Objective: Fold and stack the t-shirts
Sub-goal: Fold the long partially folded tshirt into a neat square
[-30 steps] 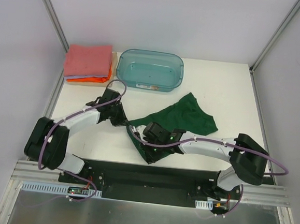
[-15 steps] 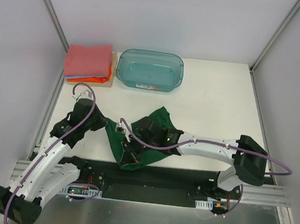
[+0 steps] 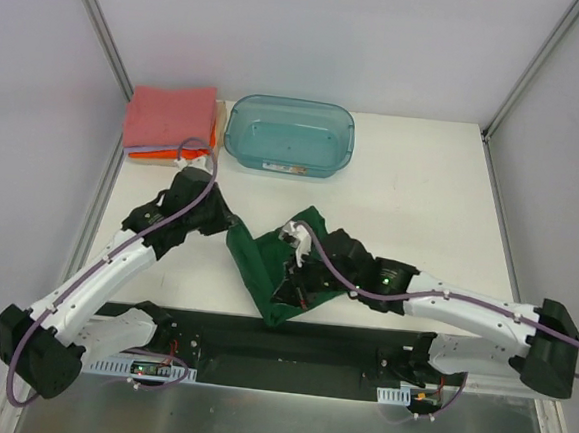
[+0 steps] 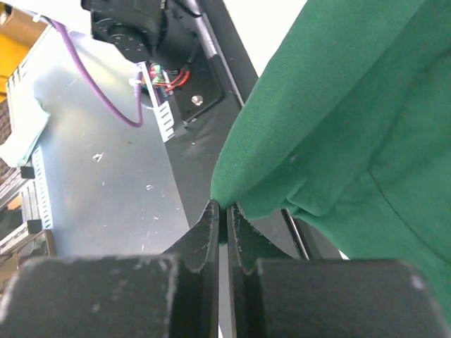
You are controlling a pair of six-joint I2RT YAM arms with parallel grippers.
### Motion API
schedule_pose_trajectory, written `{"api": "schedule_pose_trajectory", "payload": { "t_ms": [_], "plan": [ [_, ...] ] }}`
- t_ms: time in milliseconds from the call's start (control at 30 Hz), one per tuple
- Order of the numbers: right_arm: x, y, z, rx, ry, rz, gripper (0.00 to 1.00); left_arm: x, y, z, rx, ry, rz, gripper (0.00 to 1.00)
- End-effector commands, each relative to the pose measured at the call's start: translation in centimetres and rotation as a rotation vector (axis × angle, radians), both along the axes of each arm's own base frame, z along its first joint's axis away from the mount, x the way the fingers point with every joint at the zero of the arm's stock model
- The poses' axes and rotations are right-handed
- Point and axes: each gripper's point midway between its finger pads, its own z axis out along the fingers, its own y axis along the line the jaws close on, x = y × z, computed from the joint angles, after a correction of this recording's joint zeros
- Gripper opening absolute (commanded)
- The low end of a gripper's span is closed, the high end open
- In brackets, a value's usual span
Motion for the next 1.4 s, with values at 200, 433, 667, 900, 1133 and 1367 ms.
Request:
{"api": "schedule_pose_trajectory", "payload": {
  "t_ms": [200,433,667,900,1133,1367],
  "plan": [
    [4.3,-9.3,-0.7,-0.107,-0.011,-0.348,0.01,5.8,-8.1,5.2,-0.025,-0.129,-0.107,0.00],
    [5.6,-13.6,-1.7,-0.121,0.010,-0.508,0.01,7.9,-11.8,4.4,-0.005,-0.095,-0.157,0.00],
    [7.4,-17.2,-4.5,-0.235,0.054,-0.698,0.01,10.2,-16.2,2.7,0.030,-0.066,-0.235,0.00],
    [9.9,-20.9,-7.8,-0.423,0.041,-0.881,0.01,12.2,-18.4,-1.1,0.070,-0.002,-0.256,0.00],
    [12.8,-23.6,-9.4,-0.526,-0.037,-1.017,0.07,13.7,-20.7,-4.7,0.101,0.056,-0.277,0.00],
    [16.3,-26.5,-8.2,-0.612,-0.198,-1.137,0.46,14.6,-20.5,-4.7,0.121,0.044,-0.241,0.41]
  ]
}}
